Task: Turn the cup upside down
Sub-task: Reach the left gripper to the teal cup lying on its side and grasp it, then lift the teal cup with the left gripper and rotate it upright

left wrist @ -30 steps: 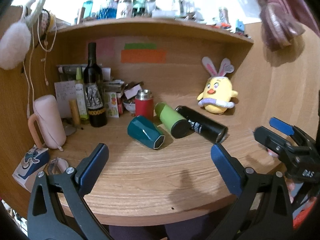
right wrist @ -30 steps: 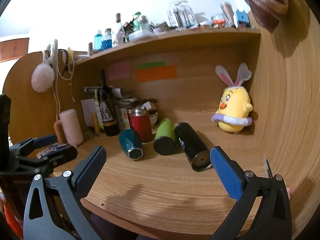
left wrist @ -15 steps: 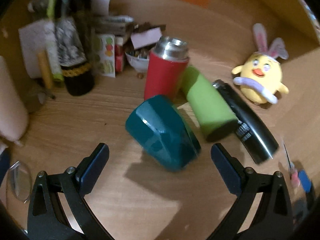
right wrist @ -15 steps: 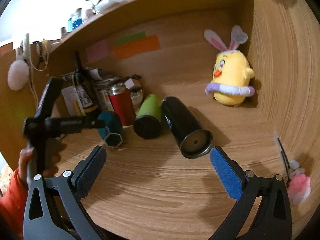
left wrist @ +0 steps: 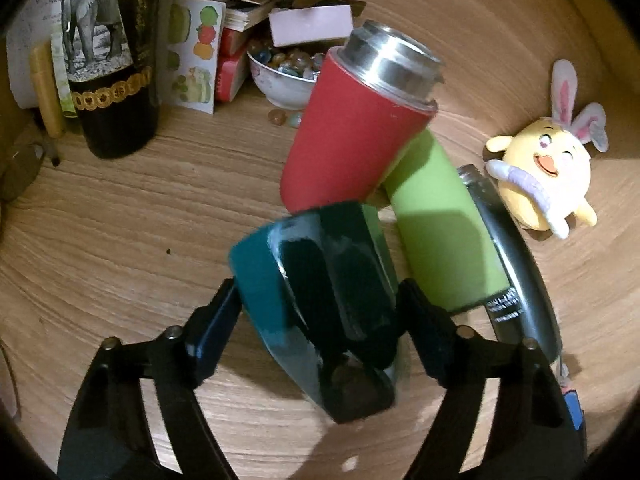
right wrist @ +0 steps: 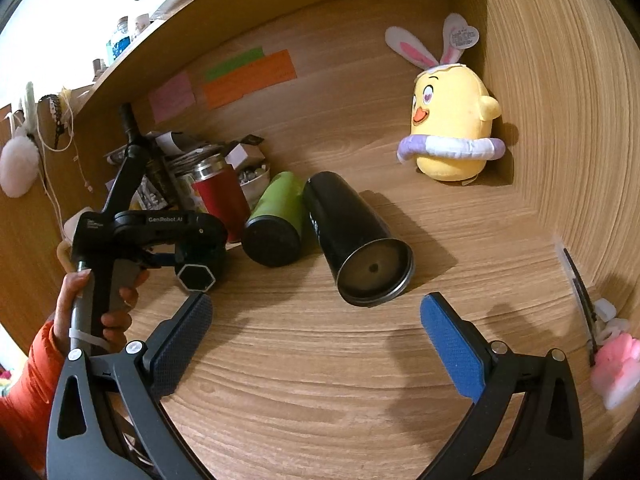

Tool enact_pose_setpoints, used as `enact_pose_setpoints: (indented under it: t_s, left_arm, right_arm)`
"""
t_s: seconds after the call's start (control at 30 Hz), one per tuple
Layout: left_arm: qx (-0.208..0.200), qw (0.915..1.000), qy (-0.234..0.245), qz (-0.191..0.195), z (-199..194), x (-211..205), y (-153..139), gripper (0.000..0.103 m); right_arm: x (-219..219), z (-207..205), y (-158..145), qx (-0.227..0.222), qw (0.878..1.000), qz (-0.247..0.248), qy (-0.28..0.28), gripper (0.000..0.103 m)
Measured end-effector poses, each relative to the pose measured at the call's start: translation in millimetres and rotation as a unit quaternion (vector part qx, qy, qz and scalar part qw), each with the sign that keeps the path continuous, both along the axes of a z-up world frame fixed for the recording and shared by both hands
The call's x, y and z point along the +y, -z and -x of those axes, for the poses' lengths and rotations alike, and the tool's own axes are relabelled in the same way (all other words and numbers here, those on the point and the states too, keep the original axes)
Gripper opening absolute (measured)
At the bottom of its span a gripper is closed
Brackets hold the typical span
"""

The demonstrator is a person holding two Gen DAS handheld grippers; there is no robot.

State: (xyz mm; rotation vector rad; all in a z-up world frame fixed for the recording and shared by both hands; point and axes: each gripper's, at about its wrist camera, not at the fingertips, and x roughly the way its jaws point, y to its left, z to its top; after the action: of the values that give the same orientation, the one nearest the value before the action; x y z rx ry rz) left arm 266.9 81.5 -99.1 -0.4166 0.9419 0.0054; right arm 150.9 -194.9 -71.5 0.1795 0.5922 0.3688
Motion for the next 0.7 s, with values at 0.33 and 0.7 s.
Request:
enact_pose_setpoints:
  t_s: [0.33,0.7]
  left_arm:
    - [0.001,0.9974,0.058,-0.041,33,-27,-6,0.066]
    - [0.004,0.9961,0.086,-0.018,92,-55,-4,0.066]
  right_arm:
    - [7,16,-9,-0.018,1.000,0.011,-0.004,0.103]
    - [17,46,-13,-0.037,0.999,0.032,-0.024,0.103]
